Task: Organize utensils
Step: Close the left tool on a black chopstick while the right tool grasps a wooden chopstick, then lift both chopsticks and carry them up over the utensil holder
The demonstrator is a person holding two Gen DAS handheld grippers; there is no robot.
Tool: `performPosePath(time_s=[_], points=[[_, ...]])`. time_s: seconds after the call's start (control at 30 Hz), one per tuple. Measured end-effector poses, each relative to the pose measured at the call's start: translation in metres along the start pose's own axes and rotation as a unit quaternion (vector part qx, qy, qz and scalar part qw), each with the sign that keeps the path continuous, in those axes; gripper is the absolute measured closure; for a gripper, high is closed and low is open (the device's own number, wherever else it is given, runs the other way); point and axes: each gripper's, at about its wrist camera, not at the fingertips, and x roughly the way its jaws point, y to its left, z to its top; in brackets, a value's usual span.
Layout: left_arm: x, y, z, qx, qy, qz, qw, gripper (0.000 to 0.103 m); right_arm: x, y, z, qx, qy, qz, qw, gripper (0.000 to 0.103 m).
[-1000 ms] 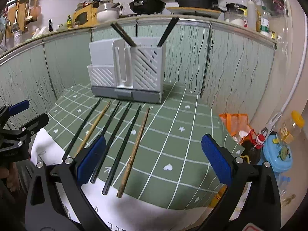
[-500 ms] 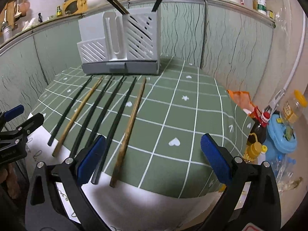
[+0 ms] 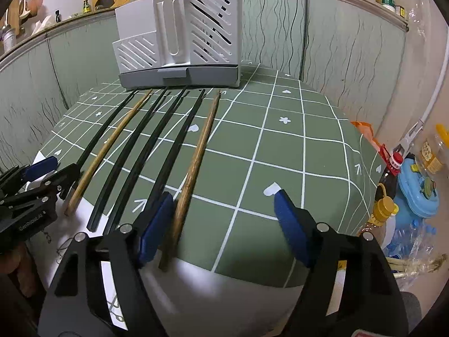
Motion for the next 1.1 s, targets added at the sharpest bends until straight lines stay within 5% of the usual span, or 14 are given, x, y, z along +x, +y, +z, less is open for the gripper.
performPosePath(time_s=[0.43,0.63,1.1], points=[[-0.001,-0.002,-0.004,-0.009,-0.012,0.027,0.9995,0.093,-0.005,0.014,-0.007,-0.023,-0.028,-0.02,0.999,0.073],[-0.001,-0.003,-0.004,-0.009,-0.014,0.039,0.9991,0.095,-0.006,0.008,-0.008,-0.009,-0.036,-0.041,0.998,0.095],[-0.008,0.0,-0.001,-0.023,-0.015,0.028,0.9992,0.095,-0.009,0.005,-0.006,0.005,-0.032,-0.021,0.999,0.097]])
